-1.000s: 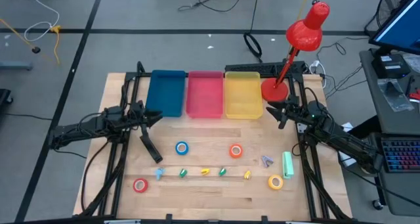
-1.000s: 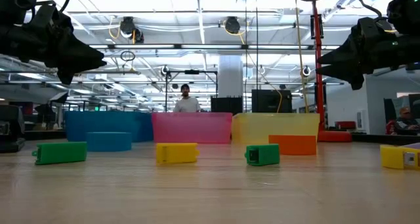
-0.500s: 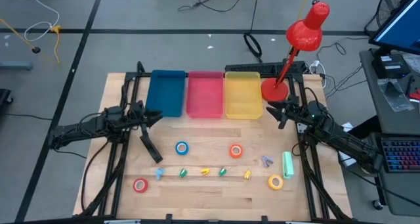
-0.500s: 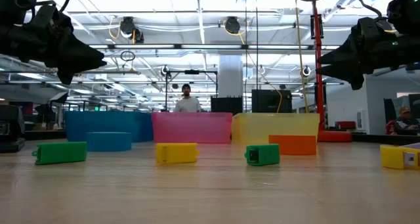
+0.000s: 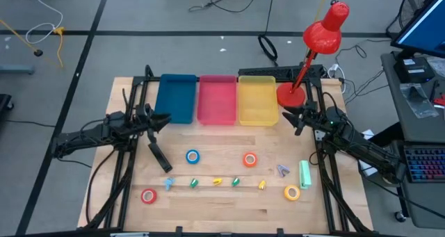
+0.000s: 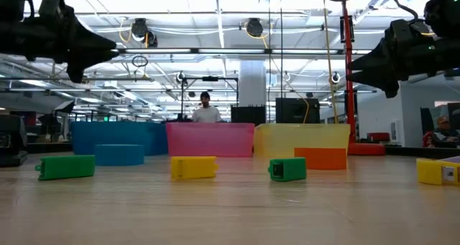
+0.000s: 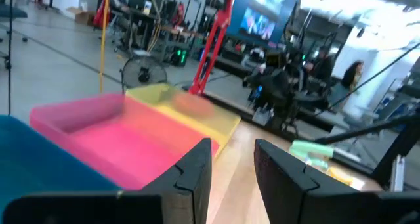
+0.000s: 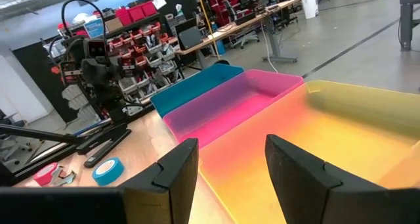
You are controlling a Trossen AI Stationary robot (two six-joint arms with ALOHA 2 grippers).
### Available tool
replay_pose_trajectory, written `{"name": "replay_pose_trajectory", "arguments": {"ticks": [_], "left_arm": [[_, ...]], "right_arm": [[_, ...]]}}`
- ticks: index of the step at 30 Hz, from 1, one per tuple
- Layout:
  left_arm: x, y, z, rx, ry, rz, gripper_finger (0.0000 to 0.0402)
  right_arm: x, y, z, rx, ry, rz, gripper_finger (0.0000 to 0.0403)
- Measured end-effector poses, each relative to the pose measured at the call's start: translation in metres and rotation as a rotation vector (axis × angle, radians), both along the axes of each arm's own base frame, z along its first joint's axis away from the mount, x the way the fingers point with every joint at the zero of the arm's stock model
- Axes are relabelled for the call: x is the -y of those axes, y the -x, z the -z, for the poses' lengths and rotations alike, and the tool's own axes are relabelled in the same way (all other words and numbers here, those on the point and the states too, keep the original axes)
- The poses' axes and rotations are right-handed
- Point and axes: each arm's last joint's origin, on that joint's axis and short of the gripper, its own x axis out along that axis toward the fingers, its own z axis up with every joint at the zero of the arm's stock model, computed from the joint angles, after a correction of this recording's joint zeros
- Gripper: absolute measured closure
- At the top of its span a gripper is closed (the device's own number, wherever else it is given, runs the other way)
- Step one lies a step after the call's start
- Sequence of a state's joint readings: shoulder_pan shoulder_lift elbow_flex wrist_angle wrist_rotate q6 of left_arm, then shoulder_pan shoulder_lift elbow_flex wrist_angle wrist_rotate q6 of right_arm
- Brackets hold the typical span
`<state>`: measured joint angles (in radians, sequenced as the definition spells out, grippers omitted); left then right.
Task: Pick and place Stapler, Stapler remover, tape
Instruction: Put the black stapler into the yellow bin
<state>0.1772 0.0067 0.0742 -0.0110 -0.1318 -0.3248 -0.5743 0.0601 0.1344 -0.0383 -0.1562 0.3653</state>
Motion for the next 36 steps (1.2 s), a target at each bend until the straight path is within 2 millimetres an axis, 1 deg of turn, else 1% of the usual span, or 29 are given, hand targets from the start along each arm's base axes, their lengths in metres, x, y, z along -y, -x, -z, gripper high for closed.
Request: {"name": "replay_pose_trajectory", "arguments": {"ticks": [2,6,15,18,20,21,23,26,31,34,36], "left_arm": [[0.0,0.0,-0.004,0.044,0.016,0.001,0.0284],[0.0,0.001,-0.009,0.112,0.051,0.007,0.0284],[0.001,0.001,-0.012,0.159,0.106,0.017,0.0284],[0.0,0.001,-0.012,0.202,0.243,0.029,0.0284],[0.001,0.001,-0.012,0.235,0.37,0.08,0.0284],[0.002,0.001,-0.012,0.237,0.401,0.115,0.0284],[0.004,0.0,-0.012,0.227,0.41,0.169,0.0284],[0.005,0.001,-0.013,0.216,0.384,0.193,0.0284],[0.007,0.002,-0.03,0.204,0.288,0.202,0.0284],[0.007,-0.002,-0.044,0.121,0.256,0.192,0.0284],[0.007,-0.006,-0.052,0.015,0.276,0.182,0.0284]], "right_arm": [[0.0,0.0,-0.002,0.021,-0.001,0.0,0.0231],[0.0,0.0,-0.002,0.053,-0.07,0.002,0.0231],[0.003,0.001,-0.002,0.064,-0.084,0.111,0.0231],[0.003,0.001,-0.002,0.065,-0.084,0.111,0.0232],[0.003,0.001,-0.002,0.068,-0.091,0.111,0.0232],[0.003,0.001,-0.002,0.069,-0.092,0.111,0.0232],[0.003,0.001,-0.002,0.065,-0.084,0.111,0.0232],[0.003,0.001,-0.002,0.056,-0.066,0.11,0.0232],[0.003,0.001,-0.002,0.058,-0.073,0.111,0.0232],[0.003,0.001,-0.002,0.059,-0.073,0.111,0.0232],[0.003,0.001,-0.002,0.059,-0.073,0.11,0.0232]]}}
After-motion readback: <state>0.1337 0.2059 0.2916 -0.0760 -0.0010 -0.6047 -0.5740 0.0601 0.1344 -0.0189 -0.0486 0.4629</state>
